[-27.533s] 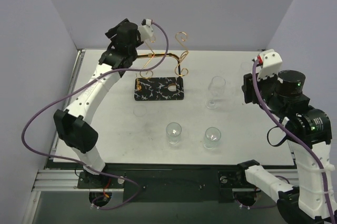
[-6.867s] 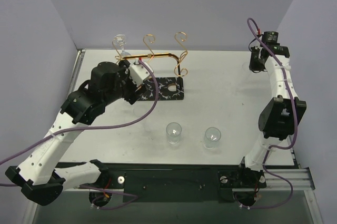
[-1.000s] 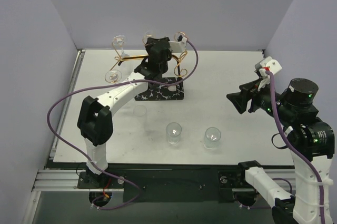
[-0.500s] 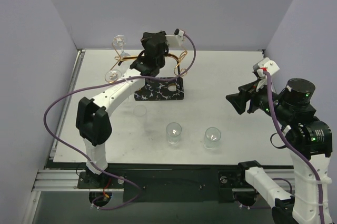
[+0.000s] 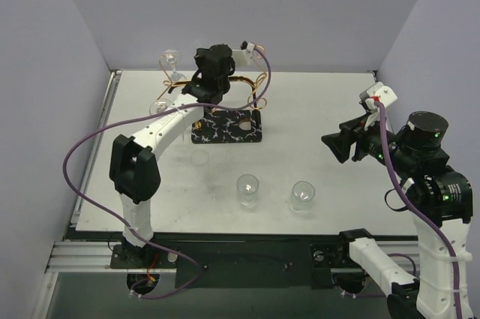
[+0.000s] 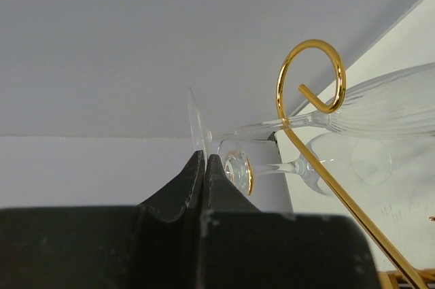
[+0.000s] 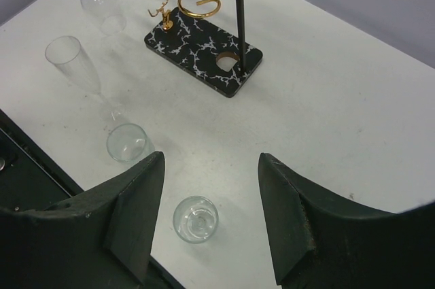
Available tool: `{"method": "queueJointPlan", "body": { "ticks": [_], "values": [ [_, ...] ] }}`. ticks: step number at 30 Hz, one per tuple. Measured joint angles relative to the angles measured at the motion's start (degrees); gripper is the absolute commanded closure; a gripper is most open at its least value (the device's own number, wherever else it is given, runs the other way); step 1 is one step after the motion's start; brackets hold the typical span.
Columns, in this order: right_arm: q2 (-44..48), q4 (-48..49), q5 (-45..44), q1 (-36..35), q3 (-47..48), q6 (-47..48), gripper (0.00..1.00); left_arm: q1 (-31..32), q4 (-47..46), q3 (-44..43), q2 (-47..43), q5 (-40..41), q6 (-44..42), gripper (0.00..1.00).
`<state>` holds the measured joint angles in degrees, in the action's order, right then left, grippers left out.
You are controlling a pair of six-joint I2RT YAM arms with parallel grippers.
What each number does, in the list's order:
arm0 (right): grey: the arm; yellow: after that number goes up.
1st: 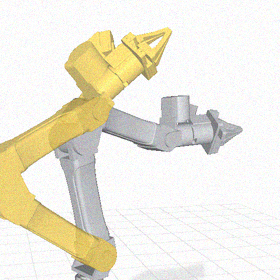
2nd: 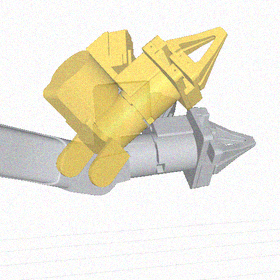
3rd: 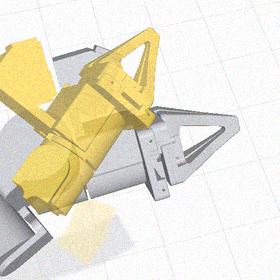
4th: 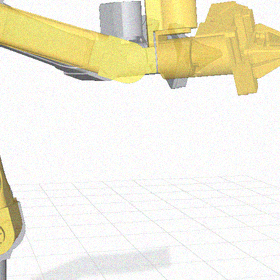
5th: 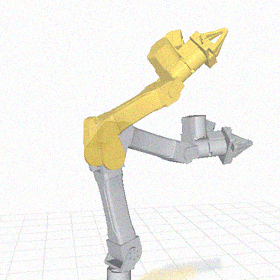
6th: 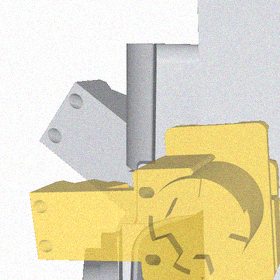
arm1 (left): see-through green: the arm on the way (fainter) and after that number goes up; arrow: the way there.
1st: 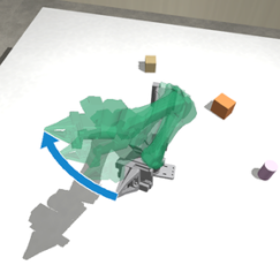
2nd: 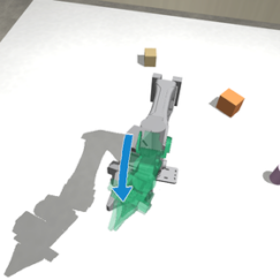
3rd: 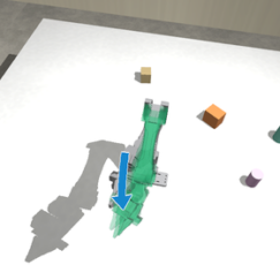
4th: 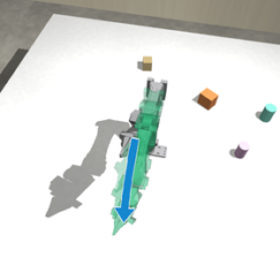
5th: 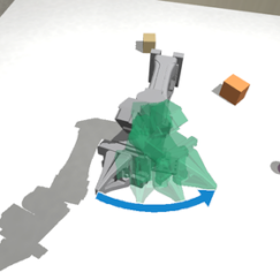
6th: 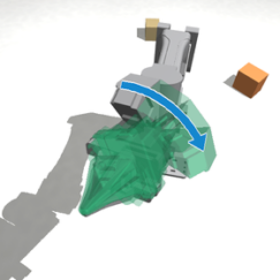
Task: Place the wine glass upside down on the wine glass rack
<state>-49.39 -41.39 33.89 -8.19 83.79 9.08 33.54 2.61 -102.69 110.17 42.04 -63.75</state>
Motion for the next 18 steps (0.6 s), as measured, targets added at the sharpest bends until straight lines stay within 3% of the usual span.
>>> {"method": "queueJointPlan", "body": {
  "ticks": [18],
  "values": [
    [0.00,0.07,-0.02,0.33,-0.81,0.00,0.48,-1.14,4.63,-14.01,9.46,0.17,0.09,1.00]
  ]
}}
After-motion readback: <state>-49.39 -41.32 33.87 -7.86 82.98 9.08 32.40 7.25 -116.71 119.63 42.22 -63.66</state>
